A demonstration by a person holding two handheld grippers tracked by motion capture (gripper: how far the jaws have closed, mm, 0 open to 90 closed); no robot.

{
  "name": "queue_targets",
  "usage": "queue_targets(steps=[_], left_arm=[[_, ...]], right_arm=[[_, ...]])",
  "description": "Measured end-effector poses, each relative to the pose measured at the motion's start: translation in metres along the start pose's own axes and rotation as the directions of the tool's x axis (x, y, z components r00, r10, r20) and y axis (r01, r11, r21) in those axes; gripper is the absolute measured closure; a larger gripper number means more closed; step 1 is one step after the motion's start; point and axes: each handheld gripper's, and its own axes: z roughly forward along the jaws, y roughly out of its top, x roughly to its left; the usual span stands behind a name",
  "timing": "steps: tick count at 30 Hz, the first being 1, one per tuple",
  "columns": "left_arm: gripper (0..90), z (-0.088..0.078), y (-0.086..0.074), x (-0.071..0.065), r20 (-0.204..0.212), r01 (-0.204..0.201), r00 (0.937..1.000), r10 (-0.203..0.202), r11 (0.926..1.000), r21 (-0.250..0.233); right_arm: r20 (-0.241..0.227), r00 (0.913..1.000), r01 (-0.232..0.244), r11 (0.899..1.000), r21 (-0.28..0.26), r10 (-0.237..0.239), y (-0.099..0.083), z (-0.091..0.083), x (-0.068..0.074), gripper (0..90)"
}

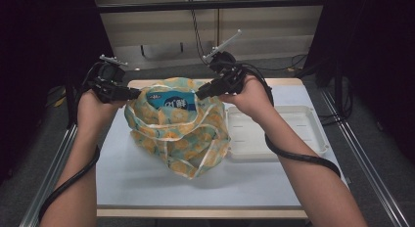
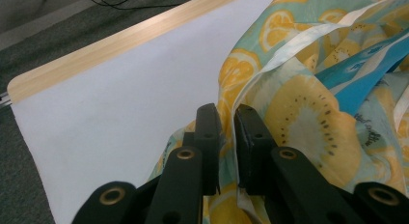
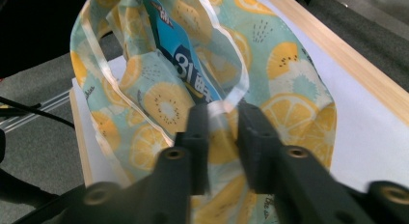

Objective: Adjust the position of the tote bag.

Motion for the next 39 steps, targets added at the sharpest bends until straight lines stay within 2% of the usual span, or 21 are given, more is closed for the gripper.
queue_targets(steps=[3,5,11,12,15,19,23,27,31,34,39], left_arm=[[80.9,0.000,0.000,0.000,0.003,0.004,1.0000,-0.004,1.0000,-0.002],[80.9,0.000,0.000,0.000,-0.003,0.003,1.0000,-0.003,1.0000,0.000],[81.0,-0.003,0.001,0.001,0.001,-0.006,1.0000,0.006,1.0000,0.004],[80.9,-0.003,0.001,0.002,0.004,-0.001,1.0000,0.001,1.0000,-0.003],[81.0,-0.004,0.002,0.003,-0.004,-0.005,1.0000,0.005,1.0000,0.005],[81.1,-0.006,0.003,0.004,-0.001,-0.002,1.0000,0.002,1.0000,-0.002],[81.1,-0.008,0.005,0.005,-0.003,-0.001,1.0000,0.001,1.0000,-0.003],[81.1,-0.007,0.005,0.012,-0.015,0.024,0.9996,-0.024,0.9997,-0.008],[81.4,-0.001,0.003,0.016,-0.014,0.037,0.9992,-0.037,0.9993,-0.004],[81.5,0.005,0.001,0.018,-0.006,0.039,0.9992,-0.039,0.9992,0.006],[81.7,0.015,-0.005,0.024,-0.003,0.051,0.9987,-0.051,0.9981,0.034]], right_arm=[[0.020,0.9998,-0.004,1.000,-0.018,0.005,-0.001,-0.003,-0.002,87.8],[0.029,0.9995,-0.008,1.000,-0.023,0.009,-0.001,-0.005,-0.003,89.7],[0.043,0.9991,-0.002,1.000,-0.008,0.003,0.005,-0.011,-0.003,90.0],[0.033,0.9994,-0.003,1.000,-0.031,0.004,0.007,-0.015,-0.004,90.0],[0.016,0.9997,-0.015,0.999,-0.051,0.016,0.010,-0.021,-0.004,90.0],[0.025,0.9996,-0.009,0.999,-0.049,0.010,0.014,-0.022,-0.004,90.0],[0.030,0.9989,-0.032,0.995,-0.095,0.035,0.021,-0.022,-0.006,90.0],[0.049,0.9977,-0.041,0.994,-0.103,0.046,0.027,-0.017,-0.011,90.0],[0.067,0.9936,-0.082,0.990,-0.118,0.090,0.026,-0.010,-0.023,90.0],[0.084,0.9903,-0.101,0.989,-0.106,0.110,0.022,-0.002,-0.028,90.0],[0.091,0.9895,-0.106,0.992,-0.072,0.112,0.013,0.011,-0.033,90.0]])
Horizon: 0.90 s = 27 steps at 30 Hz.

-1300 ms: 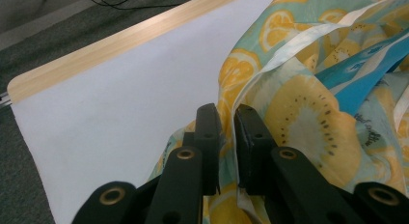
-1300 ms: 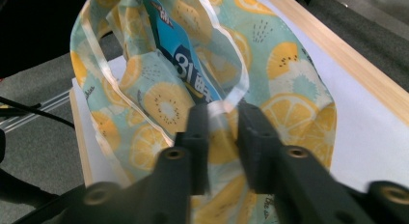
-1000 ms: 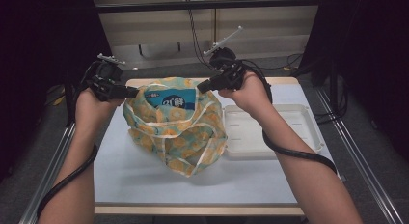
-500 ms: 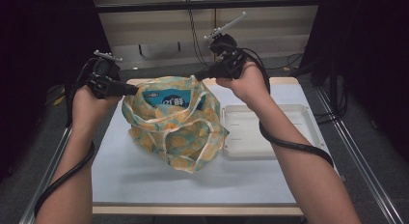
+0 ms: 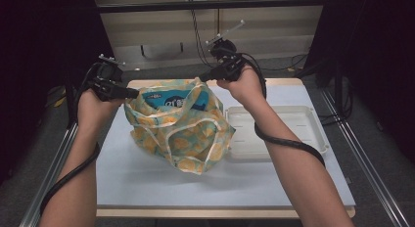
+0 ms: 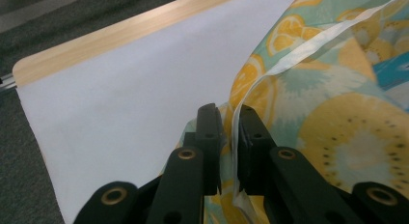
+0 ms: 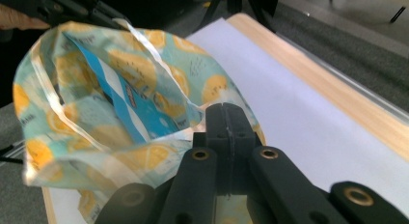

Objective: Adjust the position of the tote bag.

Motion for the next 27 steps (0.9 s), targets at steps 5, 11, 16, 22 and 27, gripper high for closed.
queue_targets(steps=[5,11,16,22,27], left_arm=[[82.1,0.006,-0.003,-0.002,-0.004,0.005,1.0000,-0.005,1.0000,0.002],[82.1,0.008,-0.006,-0.003,0.003,0.000,1.0000,-0.001,0.9999,0.012],[82.1,0.008,-0.009,-0.004,0.000,-0.004,1.0000,0.004,0.9999,0.012],[82.2,0.007,-0.008,-0.005,-0.002,-0.001,1.0000,0.001,0.9999,0.017],[82.1,0.006,-0.006,-0.008,0.004,0.001,1.0000,-0.001,0.9999,0.012]], right_arm=[[-0.014,0.9999,-0.008,1.000,0.022,0.008,-0.011,0.011,-0.003,90.0],[-0.035,0.9994,-0.003,0.999,0.043,0.004,-0.022,0.019,-0.002,90.0],[-0.032,0.9995,0.008,0.999,0.038,-0.007,-0.023,0.015,-0.001,90.0],[-0.011,0.9998,0.018,1.000,0.022,-0.017,-0.021,0.000,0.002,79.9],[-0.022,0.9992,0.034,0.999,0.007,-0.034,-0.016,-0.010,0.009,73.2]])
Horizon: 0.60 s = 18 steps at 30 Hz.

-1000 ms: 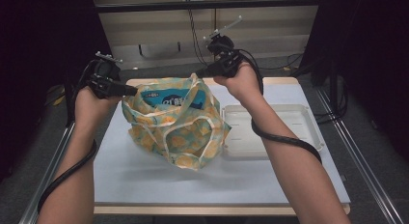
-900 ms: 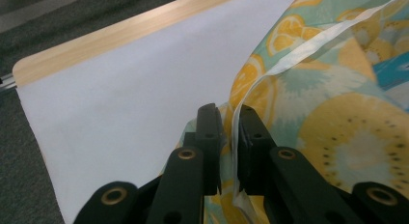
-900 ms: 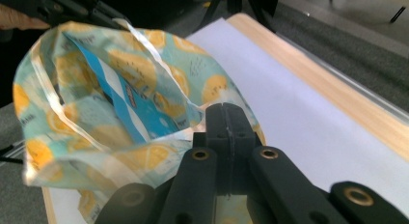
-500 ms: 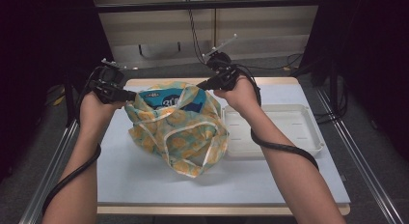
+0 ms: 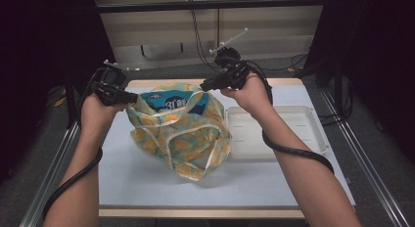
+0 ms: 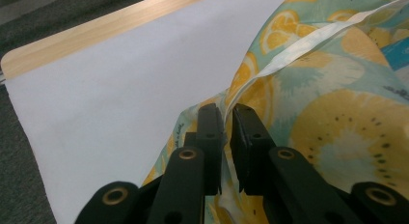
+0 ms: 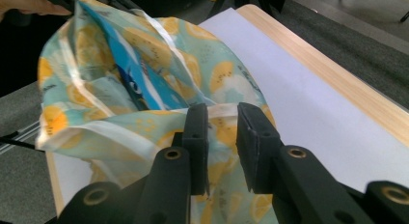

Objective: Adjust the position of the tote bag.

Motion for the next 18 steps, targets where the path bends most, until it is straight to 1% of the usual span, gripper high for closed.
queue_targets(steps=[1,2,4,5,7,8,9,10,11,14,16,18], left_arm=[[82.1,-0.001,0.000,0.000,-0.001,-0.005,1.0000,0.005,1.0000,0.002],[82.1,-0.001,0.001,-0.001,-0.007,-0.006,1.0000,0.006,1.0000,0.001],[82.1,-0.002,0.001,-0.001,-0.004,-0.004,1.0000,0.004,1.0000,-0.003],[82.1,-0.002,0.001,-0.002,-0.007,-0.005,1.0000,0.005,1.0000,-0.003],[82.1,-0.003,0.002,-0.002,-0.013,-0.007,0.9999,0.007,1.0000,-0.003],[82.1,-0.003,0.002,-0.002,-0.008,-0.008,0.9999,0.008,1.0000,-0.003],[82.1,-0.003,0.002,-0.003,-0.009,-0.008,0.9999,0.008,1.0000,-0.003],[82.1,-0.003,0.002,-0.003,-0.006,-0.009,0.9999,0.009,1.0000,0.001],[82.1,-0.003,0.002,-0.003,-0.008,-0.009,0.9999,0.009,1.0000,-0.001],[82.2,-0.003,0.002,-0.003,-0.010,-0.008,0.9999,0.008,1.0000,-0.005],[82.1,-0.002,0.002,-0.003,-0.006,-0.011,0.9999,0.011,0.9999,0.004],[82.1,-0.002,0.002,-0.002,-0.005,-0.018,0.9998,0.018,0.9998,0.010]], right_arm=[[0.006,1.0000,0.003,1.000,-0.004,-0.003,0.001,-0.002,0.002,71.7],[0.002,1.0000,0.003,1.000,-0.004,-0.003,0.003,-0.005,0.003,69.4],[0.000,1.0000,0.006,1.000,-0.020,-0.006,0.005,-0.009,0.005,66.5],[-0.007,1.0000,-0.003,1.000,-0.020,0.003,0.007,-0.011,0.006,64.6],[-0.017,0.9998,-0.005,0.999,-0.031,0.004,0.008,-0.014,0.008,61.4],[-0.024,0.9997,0.004,1.000,-0.031,-0.004,0.009,-0.014,0.010,60.2],[-0.034,0.9994,0.000,1.000,-0.029,-0.001,0.009,-0.015,0.011,58.1],[-0.045,0.9989,0.010,1.000,-0.025,-0.011,0.009,-0.014,0.012,56.5],[-0.053,0.9985,0.010,1.000,-0.023,-0.011,0.009,-0.013,0.015,55.2],[-0.061,0.9966,0.057,0.998,0.018,-0.055,0.008,-0.007,0.019,56.2],[-0.067,0.9959,0.064,0.997,0.034,-0.061,0.007,-0.003,0.021,61.4],[-0.068,0.9955,0.069,0.996,0.056,-0.065,0.006,0.000,0.022,69.0]])
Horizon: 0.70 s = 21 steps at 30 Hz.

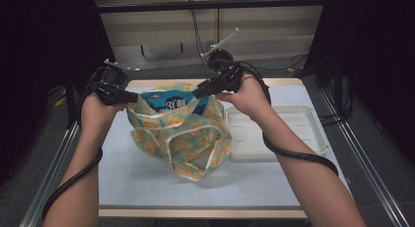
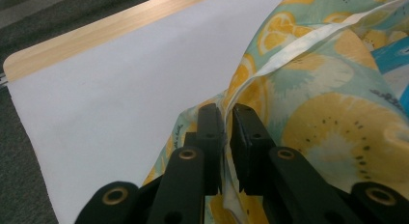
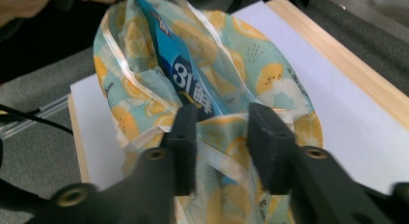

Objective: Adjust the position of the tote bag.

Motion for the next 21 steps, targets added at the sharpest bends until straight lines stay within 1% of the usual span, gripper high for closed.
queue_targets(steps=[1,2,3,5,8,9,10,11,13,14,15,16,18,21], left_arm=[[82.1,0.000,0.000,0.000,0.004,-0.003,1.0000,0.003,1.0000,0.004],[82.1,0.000,0.000,0.000,-0.002,-0.003,1.0000,0.003,1.0000,-0.001],[82.2,0.000,0.000,0.000,-0.003,-0.006,1.0000,0.006,1.0000,-0.001],[82.2,0.000,-0.001,0.000,-0.001,0.003,1.0000,-0.003,1.0000,-0.007],[82.2,-0.001,-0.001,0.002,-0.004,0.001,1.0000,-0.001,1.0000,-0.004],[82.2,-0.001,-0.001,0.002,-0.003,0.005,1.0000,-0.005,1.0000,-0.004],[82.1,-0.001,-0.001,0.003,0.003,0.004,1.0000,-0.004,1.0000,-0.004],[82.1,-0.001,-0.001,0.003,-0.004,0.004,1.0000,-0.004,1.0000,-0.007],[82.1,0.000,-0.002,0.003,-0.004,0.004,1.0000,-0.004,1.0000,-0.005],[82.2,0.000,-0.001,0.003,-0.003,0.004,1.0000,-0.004,1.0000,-0.006],[82.1,0.000,-0.001,0.003,-0.001,0.006,1.0000,-0.006,1.0000,-0.006],[82.1,0.000,-0.001,0.002,-0.004,0.013,0.9999,-0.013,0.9998,-0.012],[81.8,0.000,-0.001,0.003,0.000,0.012,0.9999,-0.012,0.9998,-0.015],[79.7,0.001,-0.001,0.002,-0.003,0.012,0.9999,-0.012,0.9999,-0.011]], right_arm=[[0.002,1.0000,0.002,1.000,0.006,-0.002,0.000,0.001,0.000,75.7],[0.004,0.9999,0.009,1.000,0.006,-0.009,0.000,0.001,0.001,79.4],[0.011,0.9999,0.009,1.000,0.003,-0.009,0.000,0.000,0.001,82.7],[0.010,0.9998,0.016,1.000,-0.014,-0.016,0.002,-0.004,-0.001,87.1],[0.010,0.9999,-0.006,0.999,-0.043,0.006,0.004,-0.013,-0.003,88.2],[0.012,0.9999,-0.007,0.998,-0.056,0.008,0.006,-0.015,-0.003,88.5],[0.011,0.9997,-0.019,0.997,-0.071,0.020,0.007,-0.018,-0.004,88.7],[0.005,0.9995,-0.031,0.996,-0.084,0.031,0.009,-0.020,-0.004,88.8],[0.009,0.9992,-0.038,0.994,-0.105,0.039,0.013,-0.020,-0.005,88.9],[0.016,0.9992,-0.035,0.993,-0.112,0.037,0.014,-0.020,-0.006,89.0],[0.022,0.9987,-0.043,0.991,-0.123,0.046,0.016,-0.019,-0.007,89.1],[0.021,0.9983,-0.051,0.991,-0.125,0.054,0.017,-0.017,-0.008,89.1],[0.021,0.9974,-0.066,0.988,-0.137,0.069,0.019,-0.012,-0.011,89.2],[0.024,0.9970,-0.070,0.990,-0.118,0.074,0.017,-0.001,-0.013,89.2]])
